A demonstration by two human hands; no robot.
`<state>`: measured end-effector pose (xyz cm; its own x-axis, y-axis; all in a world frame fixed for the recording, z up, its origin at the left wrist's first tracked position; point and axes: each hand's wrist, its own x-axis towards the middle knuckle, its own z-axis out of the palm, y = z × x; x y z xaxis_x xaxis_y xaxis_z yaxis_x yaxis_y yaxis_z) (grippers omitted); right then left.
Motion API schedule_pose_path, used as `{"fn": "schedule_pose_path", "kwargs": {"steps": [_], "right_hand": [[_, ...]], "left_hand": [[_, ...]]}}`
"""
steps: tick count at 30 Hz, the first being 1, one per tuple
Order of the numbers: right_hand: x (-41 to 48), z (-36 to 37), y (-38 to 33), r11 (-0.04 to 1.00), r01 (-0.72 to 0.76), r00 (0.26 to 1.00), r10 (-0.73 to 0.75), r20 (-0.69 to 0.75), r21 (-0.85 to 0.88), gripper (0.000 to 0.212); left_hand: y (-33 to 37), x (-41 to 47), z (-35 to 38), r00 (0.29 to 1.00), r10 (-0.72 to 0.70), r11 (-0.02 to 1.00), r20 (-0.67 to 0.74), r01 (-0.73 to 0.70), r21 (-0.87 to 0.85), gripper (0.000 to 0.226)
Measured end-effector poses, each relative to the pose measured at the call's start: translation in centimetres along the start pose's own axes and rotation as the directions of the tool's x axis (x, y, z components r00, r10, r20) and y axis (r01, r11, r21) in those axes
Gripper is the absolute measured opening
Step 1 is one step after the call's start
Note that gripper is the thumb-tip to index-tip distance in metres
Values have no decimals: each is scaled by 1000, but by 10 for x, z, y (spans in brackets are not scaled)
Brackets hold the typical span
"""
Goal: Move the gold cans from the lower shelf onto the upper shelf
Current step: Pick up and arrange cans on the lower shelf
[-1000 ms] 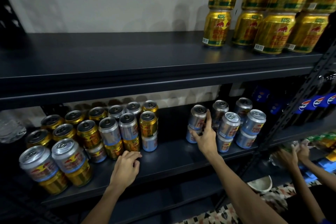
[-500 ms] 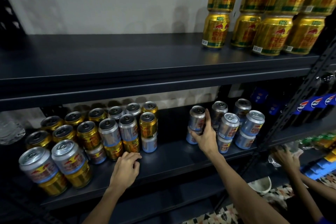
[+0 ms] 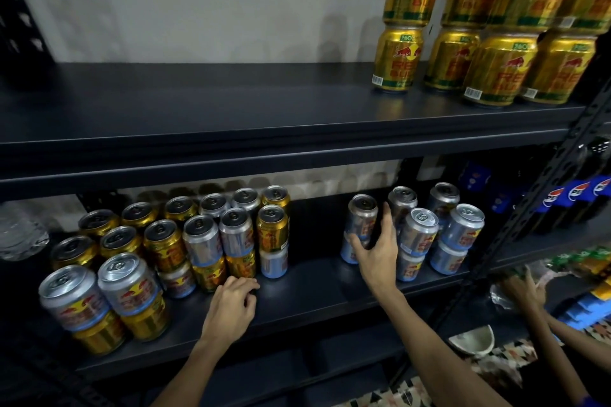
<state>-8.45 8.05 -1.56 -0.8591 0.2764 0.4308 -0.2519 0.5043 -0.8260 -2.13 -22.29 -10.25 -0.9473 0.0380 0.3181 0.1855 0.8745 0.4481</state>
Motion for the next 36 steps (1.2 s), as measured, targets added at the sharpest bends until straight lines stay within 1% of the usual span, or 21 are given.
{"fn": "schedule_pose_path", "kwargs": {"steps": [2, 3, 5, 8, 9, 11, 13, 15, 16, 18, 20, 28, 33, 36], "right_hand": [[-15, 6, -12, 986, 147, 983, -155, -103, -83, 81], [-22, 11, -17, 972, 213, 969, -223, -108, -100, 75], [-30, 21, -27, 954, 287, 955, -292, -58, -81, 66], [-31, 37, -44, 954, 298, 952, -296, 73, -18, 55], [-30, 42, -49, 960, 280, 950, -278, 141, 3, 55], [-28, 53, -60, 971, 236, 920, -238, 311, 43, 64], [-27, 66, -69, 980, 192, 850, -192, 491, 52, 78], [-28, 78, -74, 985, 168, 792, -152, 591, 28, 90], [-29, 84, -75, 987, 163, 784, -139, 605, 16, 94], [-32, 93, -75, 990, 138, 799, -117, 590, 10, 98], [-36, 97, -77, 995, 98, 827, -85, 556, 6, 98], [-39, 107, -91, 998, 61, 894, -56, 444, 1, 88], [-35, 109, -93, 998, 54, 909, -63, 411, 33, 79], [-36, 105, -92, 993, 58, 910, -96, 403, 106, 70]], "left_hand": [[0, 0, 0, 1000, 11, 1000, -1, -11, 2, 25], [0, 0, 0, 1000, 16, 1000, -1, -16, 5, 25], [0, 0, -1, 1000, 15, 1000, 7, -15, 9, 24], [-1, 0, 0, 1000, 16, 1000, 7, -16, 12, 24], [-1, 1, 0, 1000, 14, 1000, 9, -15, 10, 24], [-2, 1, 1, 1000, 12, 1000, 15, -13, 15, 24], [-2, 1, 1, 1000, 7, 1000, 16, -7, 24, 24], [-2, 1, 1, 1000, 3, 1000, 22, -3, 27, 24], [-2, 1, 1, 1000, 1, 1000, 25, -1, 29, 24], [-1, 1, 1, 1000, -5, 999, 28, 4, 35, 24], [-1, 1, 1, 1000, -10, 999, 23, 9, 41, 24], [2, 0, -1, 999, -16, 999, 29, 15, 40, 25], [3, 1, -3, 999, -13, 999, 37, 12, 38, 26], [3, 2, -4, 999, -12, 999, 41, 10, 41, 27]]}}
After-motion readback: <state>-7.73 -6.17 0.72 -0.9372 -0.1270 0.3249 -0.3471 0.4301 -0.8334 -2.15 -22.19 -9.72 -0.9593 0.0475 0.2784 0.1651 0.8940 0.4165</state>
